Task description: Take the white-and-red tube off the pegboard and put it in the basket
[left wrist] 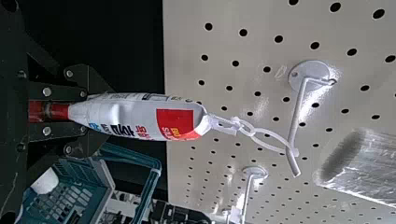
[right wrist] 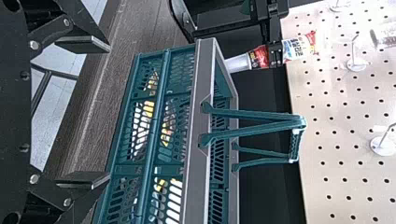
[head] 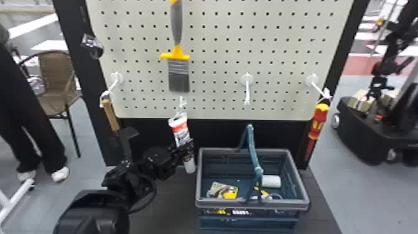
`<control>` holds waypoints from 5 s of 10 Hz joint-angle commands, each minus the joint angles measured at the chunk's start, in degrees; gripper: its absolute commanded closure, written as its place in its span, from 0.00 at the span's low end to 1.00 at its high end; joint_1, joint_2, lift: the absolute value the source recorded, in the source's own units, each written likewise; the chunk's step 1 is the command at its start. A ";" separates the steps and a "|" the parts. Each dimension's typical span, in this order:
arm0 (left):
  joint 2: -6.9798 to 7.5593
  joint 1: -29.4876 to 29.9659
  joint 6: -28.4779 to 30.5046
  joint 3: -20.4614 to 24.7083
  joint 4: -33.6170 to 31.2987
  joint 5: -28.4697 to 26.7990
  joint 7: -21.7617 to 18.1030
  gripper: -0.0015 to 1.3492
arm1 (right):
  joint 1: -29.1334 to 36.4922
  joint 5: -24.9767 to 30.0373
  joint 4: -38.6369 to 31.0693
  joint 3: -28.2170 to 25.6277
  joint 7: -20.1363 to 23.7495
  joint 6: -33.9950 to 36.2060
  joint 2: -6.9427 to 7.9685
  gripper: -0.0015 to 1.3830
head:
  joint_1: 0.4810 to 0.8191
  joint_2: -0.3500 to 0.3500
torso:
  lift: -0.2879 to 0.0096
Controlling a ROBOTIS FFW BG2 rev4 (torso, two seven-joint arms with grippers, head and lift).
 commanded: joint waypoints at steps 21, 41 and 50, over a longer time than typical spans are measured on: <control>-2.63 13.39 3.31 3.35 -19.31 5.01 7.63 0.89 | -0.33 0.62 0.41 0.00 0.01 1.12 0.00 0.23 | 0.20 0.50 | 0.63; -4.21 8.10 -4.60 -12.99 -5.95 17.58 11.59 0.89 | -3.03 1.50 1.67 0.35 1.59 1.82 0.09 0.22 | 0.20 0.50 | 0.63; -4.39 3.18 -7.06 -20.55 2.07 15.91 10.97 0.50 | -5.62 1.85 3.64 0.62 3.87 2.09 0.09 0.23 | 0.20 0.50 | 0.63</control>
